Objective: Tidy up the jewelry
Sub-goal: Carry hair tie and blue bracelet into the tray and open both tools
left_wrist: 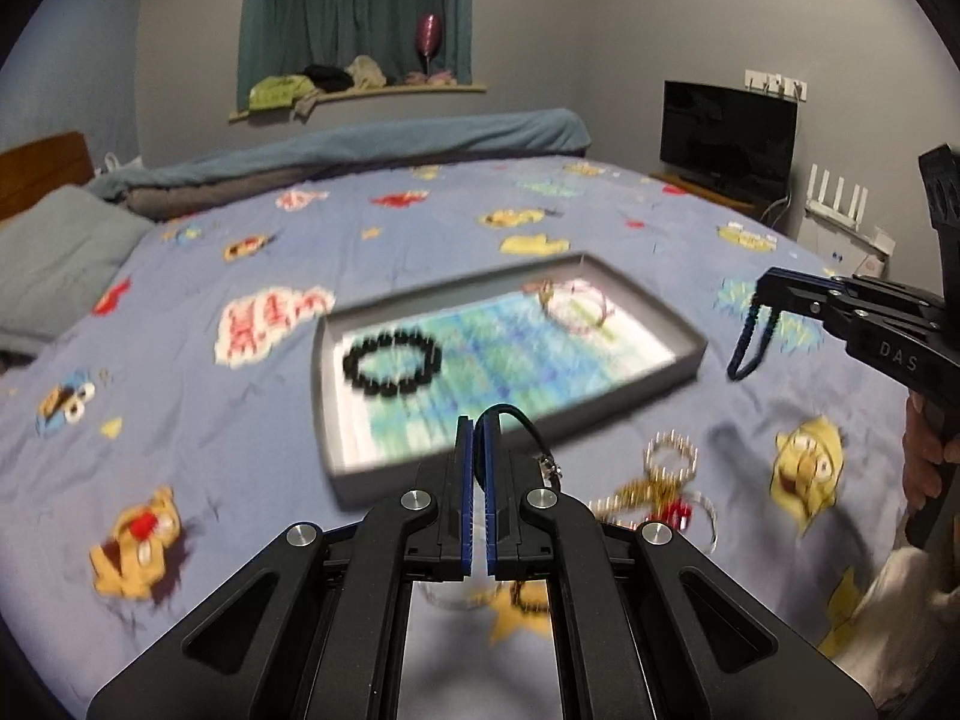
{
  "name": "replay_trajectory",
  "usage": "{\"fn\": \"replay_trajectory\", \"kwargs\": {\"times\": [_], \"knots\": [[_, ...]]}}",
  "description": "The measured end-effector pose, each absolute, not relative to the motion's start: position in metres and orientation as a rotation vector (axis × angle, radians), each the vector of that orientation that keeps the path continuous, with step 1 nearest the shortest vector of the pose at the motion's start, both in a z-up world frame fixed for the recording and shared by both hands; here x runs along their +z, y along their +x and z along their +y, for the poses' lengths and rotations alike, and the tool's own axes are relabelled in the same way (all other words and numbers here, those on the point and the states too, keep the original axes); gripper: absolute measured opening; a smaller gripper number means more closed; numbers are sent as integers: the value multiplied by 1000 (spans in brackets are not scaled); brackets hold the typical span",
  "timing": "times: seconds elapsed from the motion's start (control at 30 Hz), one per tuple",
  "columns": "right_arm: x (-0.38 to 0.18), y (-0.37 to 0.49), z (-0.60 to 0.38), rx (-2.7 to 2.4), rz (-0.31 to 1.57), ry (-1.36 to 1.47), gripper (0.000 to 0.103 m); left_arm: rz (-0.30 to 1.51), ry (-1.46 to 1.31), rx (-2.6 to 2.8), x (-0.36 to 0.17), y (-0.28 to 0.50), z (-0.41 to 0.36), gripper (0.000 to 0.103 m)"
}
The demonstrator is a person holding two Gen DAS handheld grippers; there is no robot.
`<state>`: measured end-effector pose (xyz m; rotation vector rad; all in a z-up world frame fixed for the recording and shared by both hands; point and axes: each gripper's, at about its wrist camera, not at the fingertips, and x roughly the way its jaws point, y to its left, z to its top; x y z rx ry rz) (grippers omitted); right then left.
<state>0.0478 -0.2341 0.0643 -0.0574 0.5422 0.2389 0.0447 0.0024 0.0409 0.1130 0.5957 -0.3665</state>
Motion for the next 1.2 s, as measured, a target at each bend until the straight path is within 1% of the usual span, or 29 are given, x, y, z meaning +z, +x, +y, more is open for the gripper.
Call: {"fn": "replay_trajectory", "kwargs": {"times": [0.13, 0.33, 0.73, 0.9, 1.03, 1.2], "knots": [[81, 74, -232, 230, 518, -15, 7, 589, 83, -372, 51, 68, -5, 4], [84, 114, -225, 212, 503, 5, 7, 609, 70, -371, 47, 113, -20, 4], [55, 195, -203, 276, 559, 16, 7, 704, 11, -380, 13, 198, -34, 4], [43, 225, -195, 283, 591, 32, 7, 719, 23, -366, 6, 221, -39, 4], [24, 246, -188, 276, 651, 20, 7, 762, 27, -355, -7, 235, -43, 4], [7, 259, -185, 239, 715, -7, 7, 786, 56, -346, -18, 240, -45, 4]]}}
